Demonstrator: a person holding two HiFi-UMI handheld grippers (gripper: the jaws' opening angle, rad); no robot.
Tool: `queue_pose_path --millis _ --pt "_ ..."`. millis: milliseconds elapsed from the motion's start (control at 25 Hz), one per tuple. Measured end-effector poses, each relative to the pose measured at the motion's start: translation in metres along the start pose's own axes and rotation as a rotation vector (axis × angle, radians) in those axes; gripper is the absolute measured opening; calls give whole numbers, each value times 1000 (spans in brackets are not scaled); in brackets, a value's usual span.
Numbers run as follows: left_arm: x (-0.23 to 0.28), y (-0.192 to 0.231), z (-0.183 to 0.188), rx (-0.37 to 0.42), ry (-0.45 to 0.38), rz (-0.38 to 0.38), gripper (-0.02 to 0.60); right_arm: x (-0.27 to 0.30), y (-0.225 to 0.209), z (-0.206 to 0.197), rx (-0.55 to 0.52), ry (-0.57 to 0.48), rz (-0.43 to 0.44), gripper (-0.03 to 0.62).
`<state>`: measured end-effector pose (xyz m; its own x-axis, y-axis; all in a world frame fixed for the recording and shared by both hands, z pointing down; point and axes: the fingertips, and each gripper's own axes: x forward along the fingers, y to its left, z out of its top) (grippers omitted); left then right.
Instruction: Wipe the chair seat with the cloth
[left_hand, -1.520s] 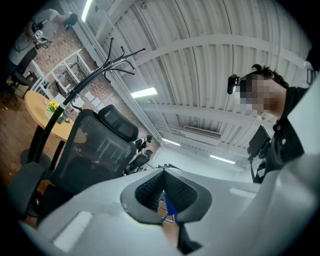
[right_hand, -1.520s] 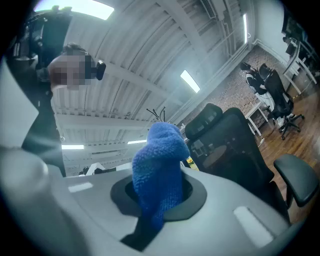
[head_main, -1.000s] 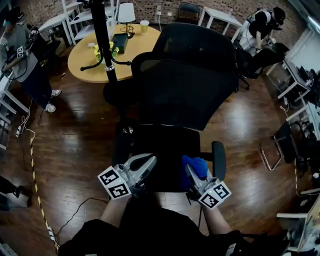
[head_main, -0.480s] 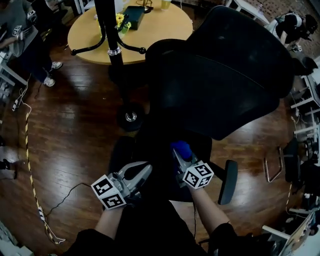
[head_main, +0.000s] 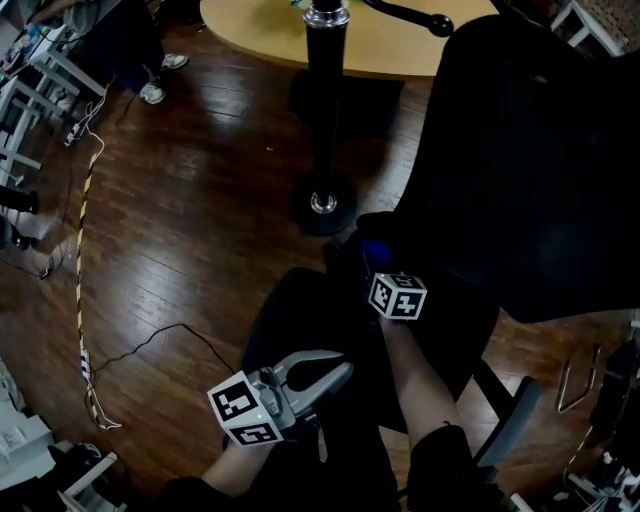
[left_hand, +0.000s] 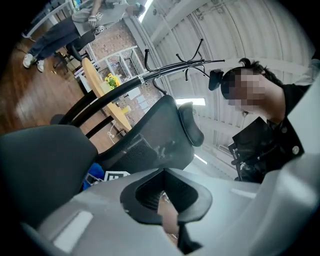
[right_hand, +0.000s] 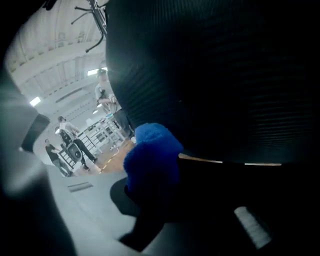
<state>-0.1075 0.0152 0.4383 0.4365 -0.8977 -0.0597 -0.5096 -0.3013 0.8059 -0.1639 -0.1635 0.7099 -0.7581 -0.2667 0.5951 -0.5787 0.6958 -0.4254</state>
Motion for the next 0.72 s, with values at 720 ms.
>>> queue_pose_path --millis 720 --pt "17 1 -18 3 132 -42 -11 -43 -97 -32 19 64 -269 34"
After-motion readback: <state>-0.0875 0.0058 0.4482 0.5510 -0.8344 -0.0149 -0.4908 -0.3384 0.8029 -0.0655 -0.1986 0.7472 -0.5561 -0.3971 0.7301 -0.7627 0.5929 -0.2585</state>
